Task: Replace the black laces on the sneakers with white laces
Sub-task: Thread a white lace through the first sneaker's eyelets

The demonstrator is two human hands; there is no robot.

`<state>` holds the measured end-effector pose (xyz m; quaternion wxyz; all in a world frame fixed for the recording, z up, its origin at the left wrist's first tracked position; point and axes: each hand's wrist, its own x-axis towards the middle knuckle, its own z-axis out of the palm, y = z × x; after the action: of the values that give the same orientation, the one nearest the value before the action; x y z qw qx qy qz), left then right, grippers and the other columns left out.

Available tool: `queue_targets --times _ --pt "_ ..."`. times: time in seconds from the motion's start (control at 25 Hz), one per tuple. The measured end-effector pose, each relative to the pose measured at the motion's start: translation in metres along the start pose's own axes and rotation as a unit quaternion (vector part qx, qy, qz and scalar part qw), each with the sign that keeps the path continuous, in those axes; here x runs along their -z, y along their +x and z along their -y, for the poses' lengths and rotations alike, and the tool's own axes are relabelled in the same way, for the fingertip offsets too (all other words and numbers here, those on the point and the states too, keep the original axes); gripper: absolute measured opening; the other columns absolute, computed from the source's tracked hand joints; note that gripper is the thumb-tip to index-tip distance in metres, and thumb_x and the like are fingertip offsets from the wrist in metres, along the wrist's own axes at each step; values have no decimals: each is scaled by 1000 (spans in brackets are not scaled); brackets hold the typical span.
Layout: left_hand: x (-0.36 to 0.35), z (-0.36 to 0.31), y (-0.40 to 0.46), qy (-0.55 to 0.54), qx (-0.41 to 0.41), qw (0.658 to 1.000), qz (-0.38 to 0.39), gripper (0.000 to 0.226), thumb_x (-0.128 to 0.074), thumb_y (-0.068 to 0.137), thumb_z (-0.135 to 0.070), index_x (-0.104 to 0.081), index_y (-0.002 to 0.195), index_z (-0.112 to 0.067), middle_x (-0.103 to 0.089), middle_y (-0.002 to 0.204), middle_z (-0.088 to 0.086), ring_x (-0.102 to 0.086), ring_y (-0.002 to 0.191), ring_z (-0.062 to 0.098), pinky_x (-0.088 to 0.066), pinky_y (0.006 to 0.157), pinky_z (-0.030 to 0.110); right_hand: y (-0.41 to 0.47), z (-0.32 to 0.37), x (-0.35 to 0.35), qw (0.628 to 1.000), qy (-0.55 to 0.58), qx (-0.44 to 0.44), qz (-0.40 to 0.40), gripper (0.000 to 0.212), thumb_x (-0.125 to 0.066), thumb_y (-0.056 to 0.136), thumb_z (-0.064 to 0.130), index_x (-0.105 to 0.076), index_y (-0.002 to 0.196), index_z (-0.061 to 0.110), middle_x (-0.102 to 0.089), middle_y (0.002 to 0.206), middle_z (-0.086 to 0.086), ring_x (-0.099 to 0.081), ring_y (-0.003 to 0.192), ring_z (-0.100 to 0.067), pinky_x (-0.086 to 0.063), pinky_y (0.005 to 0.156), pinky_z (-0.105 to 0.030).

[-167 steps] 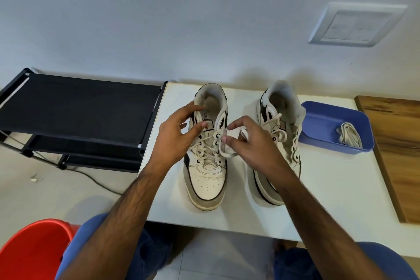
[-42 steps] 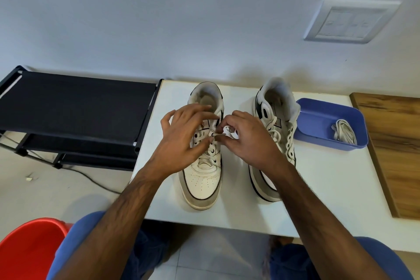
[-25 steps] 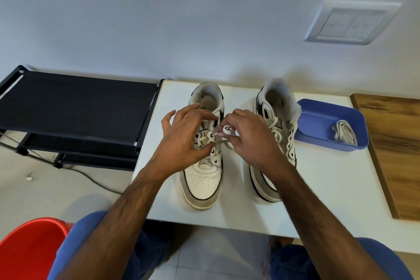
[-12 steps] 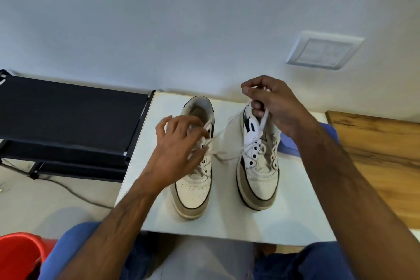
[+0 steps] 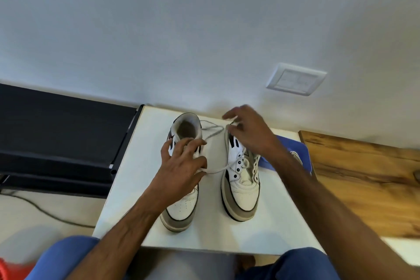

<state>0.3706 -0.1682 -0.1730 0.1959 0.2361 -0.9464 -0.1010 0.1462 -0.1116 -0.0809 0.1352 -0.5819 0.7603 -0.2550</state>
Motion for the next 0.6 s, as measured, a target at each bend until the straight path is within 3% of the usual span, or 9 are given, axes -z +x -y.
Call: queue_targets --times 0.08,0.2,0.28,0.4,0.48,0.6 --pt "7 3 2 -74 7 997 -27 11 -73 88 -40 -68 94 -33 -48 141 -6 -37 136 20 -21 109 48 -30 14 -23 995 10 52 85 16 -57 100 17 -71 109 18 -67 101 3 -60 94 -11 -47 89 -35" --pt "19 11 6 -187 60 980 -28 21 -59 89 -59 -66 92 -39 -49 131 -21 -34 127 1 -19 99 31 -62 23 -44 988 44 -1 149 22 -47 106 32 -67 102 22 -70 85 11 -62 80 -8 -48 77 -33" --pt "28 21 5 -273 98 957 -26 27 -58 82 -67 -64 82 -40 -50 120 -29 -36 120 -8 -22 98 28 -70 24 -38 983 122 -43 130 24 -50 106 34 -68 95 21 -67 78 16 -60 72 -5 -50 67 -25" --pt "35 36 1 -353 140 925 -1 36 -59 80 -69 -67 80 -34 -50 111 -23 -39 118 -4 -28 103 38 -73 20 -14 957 270 -109 25 27 -53 104 27 -66 86 13 -61 71 14 -53 63 -2 -42 62 -15" --pt "35 37 0 -346 155 925 14 41 -54 81 -72 -68 78 -34 -49 106 -18 -39 114 -2 -26 100 38 -74 14 4 890 430 -135 -75 24 -58 99 26 -64 81 12 -57 71 4 -50 66 -11 -42 67 -24" --pt "32 39 -1 -205 153 966 25 51 -44 79 -81 -60 66 -34 -46 102 -19 -37 103 5 -21 92 35 -75 10 20 707 667 -147 -184 25 -60 93 30 -54 74 15 -48 67 0 -47 64 -16 -45 71 -30"
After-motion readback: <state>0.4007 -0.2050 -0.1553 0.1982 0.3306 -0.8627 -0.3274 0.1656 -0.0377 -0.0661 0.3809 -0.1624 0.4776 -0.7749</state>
